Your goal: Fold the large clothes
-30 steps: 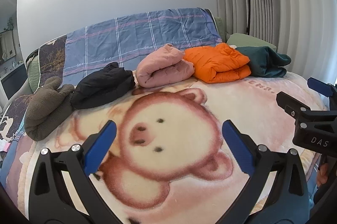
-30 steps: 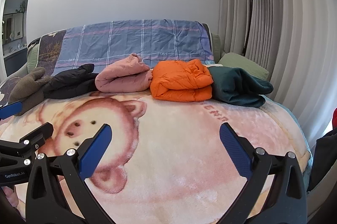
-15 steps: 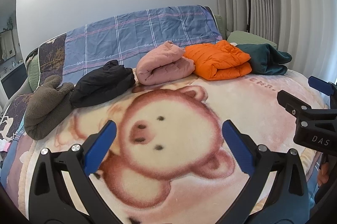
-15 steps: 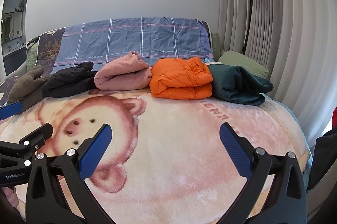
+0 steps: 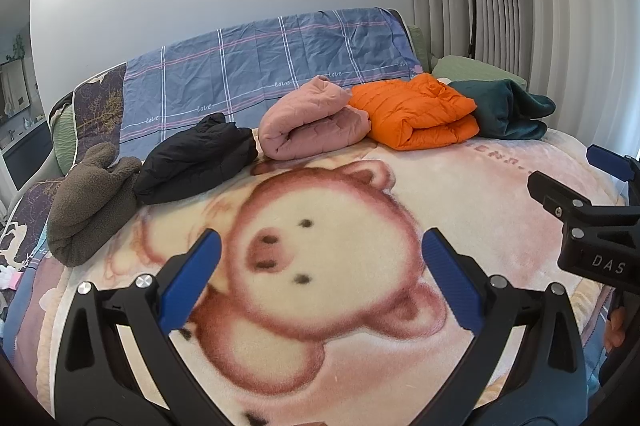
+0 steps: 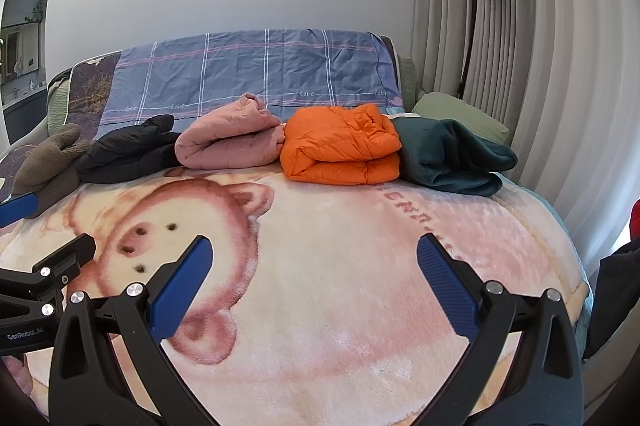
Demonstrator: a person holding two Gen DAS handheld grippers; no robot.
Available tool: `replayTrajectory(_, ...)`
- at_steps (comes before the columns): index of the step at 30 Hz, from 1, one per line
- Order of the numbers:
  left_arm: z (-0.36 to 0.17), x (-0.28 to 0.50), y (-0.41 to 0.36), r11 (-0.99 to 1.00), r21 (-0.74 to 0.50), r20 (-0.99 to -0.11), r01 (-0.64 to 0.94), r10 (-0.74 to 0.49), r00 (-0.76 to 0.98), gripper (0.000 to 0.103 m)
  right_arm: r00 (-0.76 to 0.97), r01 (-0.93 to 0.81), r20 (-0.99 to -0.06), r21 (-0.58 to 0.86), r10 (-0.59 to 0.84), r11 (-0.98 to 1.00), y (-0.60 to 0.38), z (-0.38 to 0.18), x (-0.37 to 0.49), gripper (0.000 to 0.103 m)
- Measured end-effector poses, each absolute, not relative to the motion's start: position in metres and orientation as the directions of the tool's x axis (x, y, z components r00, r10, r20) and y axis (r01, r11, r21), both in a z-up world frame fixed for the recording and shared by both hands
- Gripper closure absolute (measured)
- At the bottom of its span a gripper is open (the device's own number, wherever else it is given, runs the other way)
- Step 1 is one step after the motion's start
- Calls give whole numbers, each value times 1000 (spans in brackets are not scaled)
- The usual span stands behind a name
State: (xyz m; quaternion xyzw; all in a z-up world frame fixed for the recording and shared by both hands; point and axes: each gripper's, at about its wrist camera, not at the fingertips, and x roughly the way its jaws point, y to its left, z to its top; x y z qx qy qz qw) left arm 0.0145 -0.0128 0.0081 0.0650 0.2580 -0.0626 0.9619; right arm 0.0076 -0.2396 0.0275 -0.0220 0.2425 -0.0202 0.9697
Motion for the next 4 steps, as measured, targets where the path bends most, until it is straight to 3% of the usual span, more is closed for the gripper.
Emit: replayTrajectory(4, 6, 15, -11, 984, 94, -508, 154, -86, 857, 2, 880, 27, -472, -56, -50, 998, -240, 27, 8, 1)
